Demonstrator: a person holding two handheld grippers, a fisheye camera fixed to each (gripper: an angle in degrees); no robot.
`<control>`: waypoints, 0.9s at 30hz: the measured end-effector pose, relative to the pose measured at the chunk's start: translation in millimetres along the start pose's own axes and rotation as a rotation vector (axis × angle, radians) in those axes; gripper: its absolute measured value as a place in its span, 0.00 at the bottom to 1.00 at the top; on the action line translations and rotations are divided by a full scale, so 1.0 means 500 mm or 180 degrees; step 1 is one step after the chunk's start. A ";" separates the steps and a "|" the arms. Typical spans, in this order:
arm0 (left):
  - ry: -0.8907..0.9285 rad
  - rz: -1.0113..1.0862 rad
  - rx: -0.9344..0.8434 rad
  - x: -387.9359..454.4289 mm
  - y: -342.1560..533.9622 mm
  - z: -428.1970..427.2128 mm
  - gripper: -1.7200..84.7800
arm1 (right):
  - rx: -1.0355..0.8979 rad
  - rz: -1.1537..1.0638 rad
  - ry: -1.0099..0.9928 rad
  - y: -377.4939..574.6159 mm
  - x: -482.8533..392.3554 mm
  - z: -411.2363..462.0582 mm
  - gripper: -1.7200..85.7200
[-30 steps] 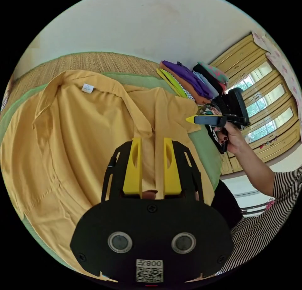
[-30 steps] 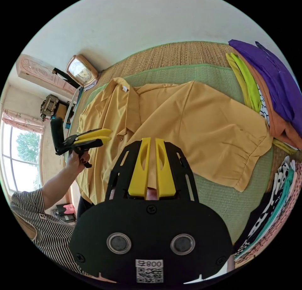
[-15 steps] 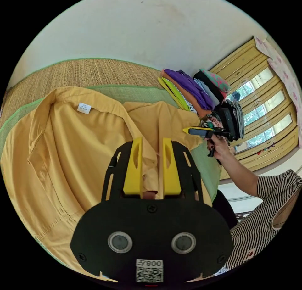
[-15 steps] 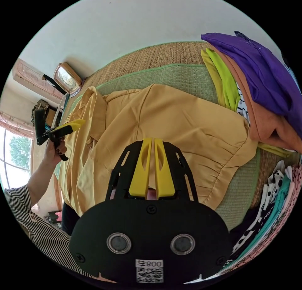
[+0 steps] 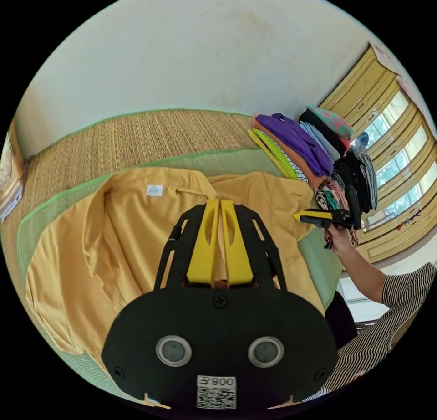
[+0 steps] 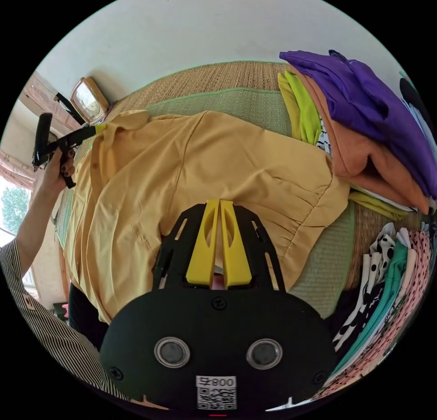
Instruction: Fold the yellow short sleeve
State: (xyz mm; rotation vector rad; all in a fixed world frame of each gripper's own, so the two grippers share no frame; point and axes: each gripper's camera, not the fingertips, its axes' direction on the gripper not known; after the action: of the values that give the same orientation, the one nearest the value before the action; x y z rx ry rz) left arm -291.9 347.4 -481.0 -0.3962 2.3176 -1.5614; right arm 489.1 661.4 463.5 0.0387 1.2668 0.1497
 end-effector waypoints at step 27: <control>0.0068 -0.1245 -0.0455 -0.082 0.553 -0.183 0.13 | 0.0339 -0.0324 -0.0764 0.039 -0.132 -0.074 0.07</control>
State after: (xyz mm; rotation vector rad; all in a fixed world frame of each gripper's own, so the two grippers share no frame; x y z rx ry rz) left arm -306.3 541.8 -701.5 -0.9198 2.4855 -1.5684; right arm 432.8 669.6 517.3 0.0814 1.0337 -0.0105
